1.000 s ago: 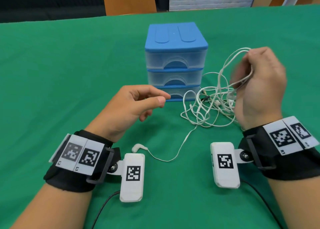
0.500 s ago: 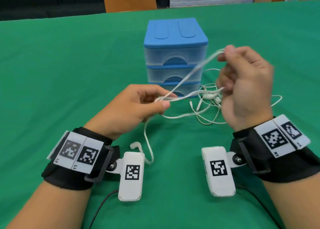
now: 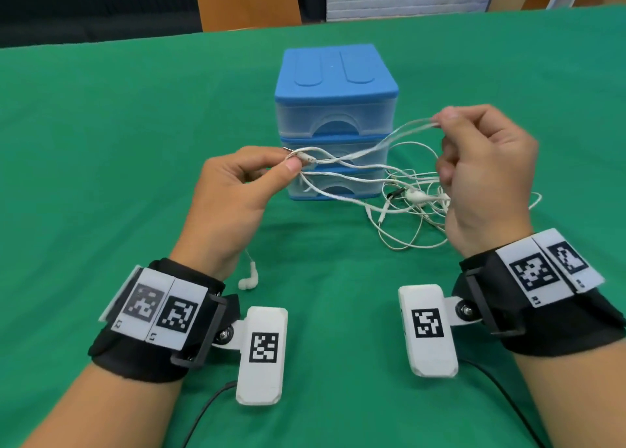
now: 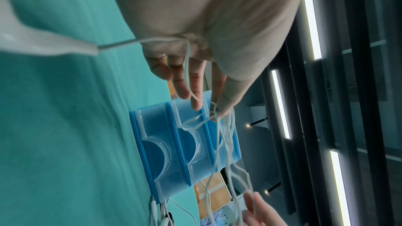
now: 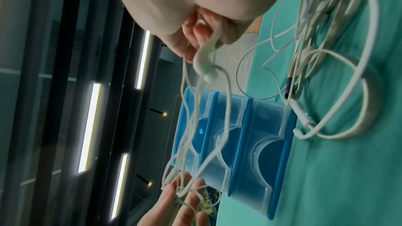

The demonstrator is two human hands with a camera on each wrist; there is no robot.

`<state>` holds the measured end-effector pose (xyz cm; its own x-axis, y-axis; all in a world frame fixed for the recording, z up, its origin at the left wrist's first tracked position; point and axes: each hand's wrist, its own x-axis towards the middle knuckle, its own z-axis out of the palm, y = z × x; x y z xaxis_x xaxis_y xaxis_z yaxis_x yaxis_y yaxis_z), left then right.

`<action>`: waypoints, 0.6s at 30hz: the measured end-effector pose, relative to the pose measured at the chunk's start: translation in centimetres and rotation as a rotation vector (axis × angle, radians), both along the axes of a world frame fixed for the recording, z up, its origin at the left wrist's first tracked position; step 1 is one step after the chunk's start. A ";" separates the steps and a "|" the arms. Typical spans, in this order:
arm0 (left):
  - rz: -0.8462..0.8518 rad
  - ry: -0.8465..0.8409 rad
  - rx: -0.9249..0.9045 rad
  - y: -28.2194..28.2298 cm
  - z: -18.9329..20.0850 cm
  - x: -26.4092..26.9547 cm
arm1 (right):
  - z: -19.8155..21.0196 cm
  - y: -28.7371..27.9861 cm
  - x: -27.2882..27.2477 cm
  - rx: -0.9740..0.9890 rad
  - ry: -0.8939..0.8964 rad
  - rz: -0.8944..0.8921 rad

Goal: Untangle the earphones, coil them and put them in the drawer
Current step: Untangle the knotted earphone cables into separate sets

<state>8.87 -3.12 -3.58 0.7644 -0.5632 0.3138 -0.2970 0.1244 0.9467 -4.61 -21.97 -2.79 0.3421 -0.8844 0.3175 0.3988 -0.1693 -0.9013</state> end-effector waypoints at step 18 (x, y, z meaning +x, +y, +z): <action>-0.289 -0.067 0.048 0.5 0.4 -0.6 | -0.3 1.8 0.1 -0.326 0.370 0.481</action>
